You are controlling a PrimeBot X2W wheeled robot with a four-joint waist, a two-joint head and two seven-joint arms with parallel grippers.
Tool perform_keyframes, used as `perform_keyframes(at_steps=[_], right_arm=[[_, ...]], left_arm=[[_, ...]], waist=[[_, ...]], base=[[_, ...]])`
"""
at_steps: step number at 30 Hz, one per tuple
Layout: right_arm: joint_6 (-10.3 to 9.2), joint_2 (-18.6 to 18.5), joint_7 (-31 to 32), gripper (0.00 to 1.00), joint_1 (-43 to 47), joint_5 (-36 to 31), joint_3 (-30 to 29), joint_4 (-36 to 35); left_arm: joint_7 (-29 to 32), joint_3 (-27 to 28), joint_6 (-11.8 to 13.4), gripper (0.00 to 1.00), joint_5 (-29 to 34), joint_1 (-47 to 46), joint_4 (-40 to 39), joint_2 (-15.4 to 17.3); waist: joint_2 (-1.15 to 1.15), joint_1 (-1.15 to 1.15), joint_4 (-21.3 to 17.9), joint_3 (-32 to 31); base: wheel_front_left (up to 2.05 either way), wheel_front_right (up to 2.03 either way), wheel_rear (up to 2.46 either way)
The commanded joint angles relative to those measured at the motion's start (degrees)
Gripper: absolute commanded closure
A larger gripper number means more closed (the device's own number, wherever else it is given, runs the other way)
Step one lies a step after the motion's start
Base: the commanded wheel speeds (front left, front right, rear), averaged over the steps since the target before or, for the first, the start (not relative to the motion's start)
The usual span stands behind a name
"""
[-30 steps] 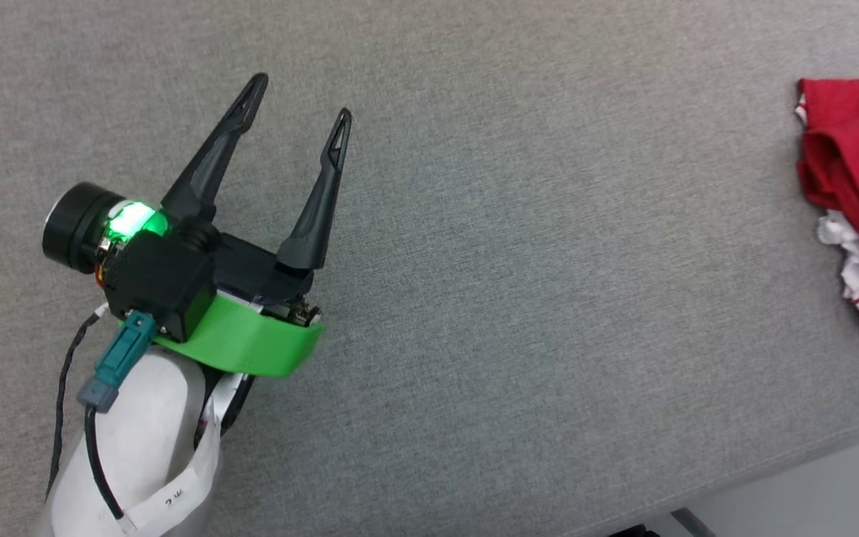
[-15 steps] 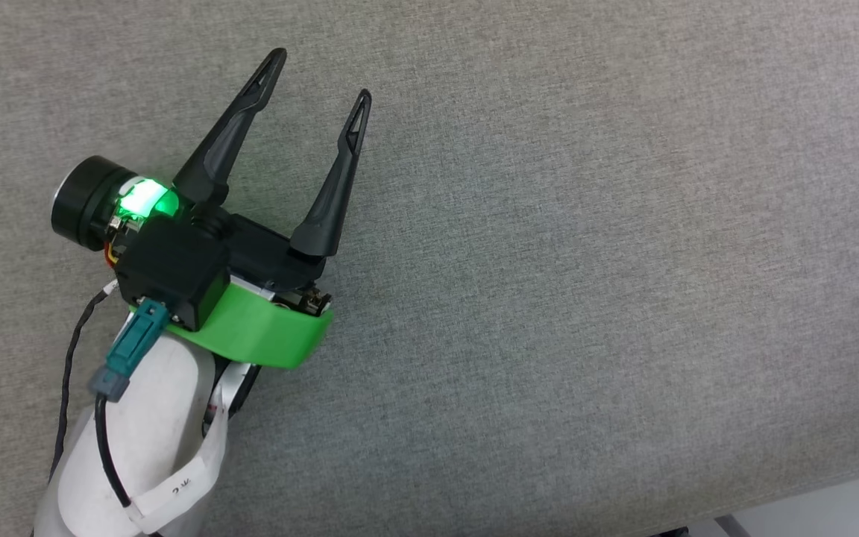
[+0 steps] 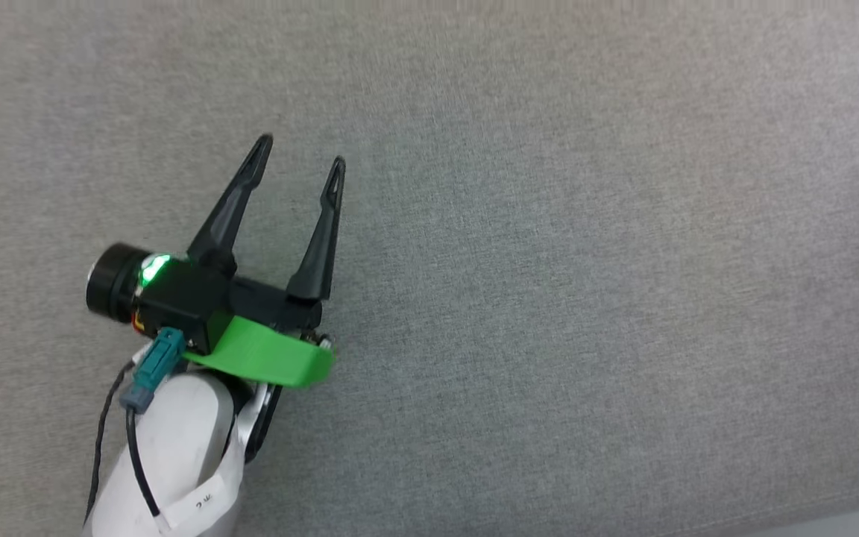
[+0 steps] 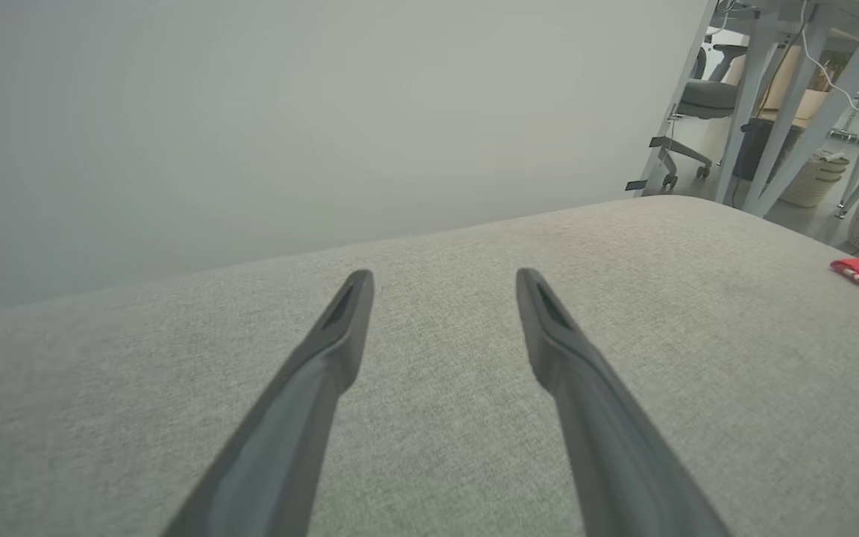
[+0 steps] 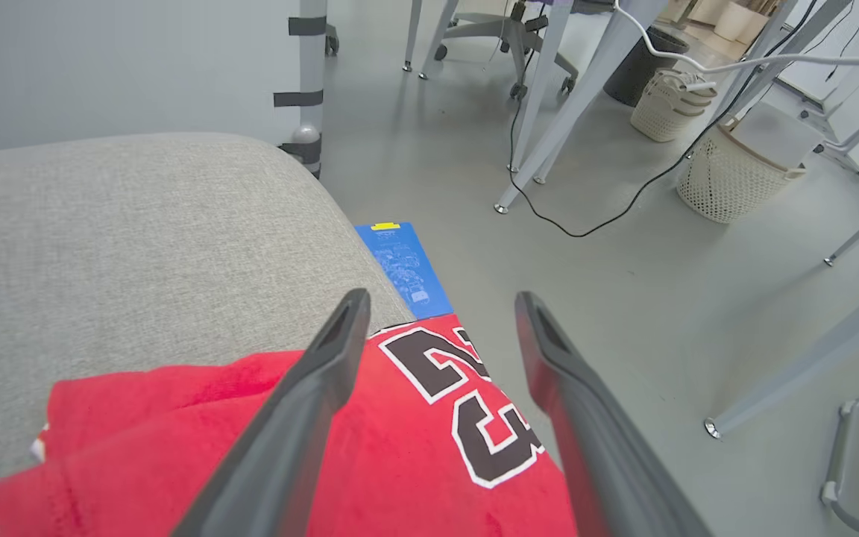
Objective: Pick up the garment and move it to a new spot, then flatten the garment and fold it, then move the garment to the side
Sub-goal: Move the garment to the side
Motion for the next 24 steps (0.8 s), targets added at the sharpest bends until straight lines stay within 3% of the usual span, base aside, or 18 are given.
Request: perform_keyframes(at_steps=[1,7,11,16,24], right_arm=[[-0.04,0.77,-1.67,0.00,2.37,1.04,0.88,-1.17],[-0.04,5.19,-7.07,0.00,11.25,4.58,5.10,-8.21],[-0.04,8.75,-8.46,0.00,17.20,5.70,7.65,-14.20],[-0.04,13.33,-8.20,0.00,23.70,5.68,11.30,-22.20],[-0.04,17.65,-5.45,0.00,31.69,5.07,17.44,-32.36]], left_arm=[[-0.45,0.59,0.75,0.00,-0.37,1.39,0.69,-0.50],[-0.78,3.13,3.30,0.00,-1.41,6.07,3.73,-2.13],[-0.82,4.83,3.61,0.00,-1.71,8.38,4.88,-2.77],[-0.83,7.04,3.57,0.00,-1.81,10.46,6.45,-3.50],[-0.83,10.20,3.56,0.00,-1.17,13.25,8.76,-3.85]], waist=[[0.00,0.00,2.81,-5.92],[0.00,0.00,5.70,-11.25],[0.00,0.00,7.73,-14.22],[0.00,0.00,10.11,-17.32],[0.00,0.00,13.06,-22.11]], base=[[0.00,0.00,0.00],[0.00,0.00,0.00],[0.00,0.00,0.00],[0.00,0.00,0.00],[0.00,0.00,0.00]])
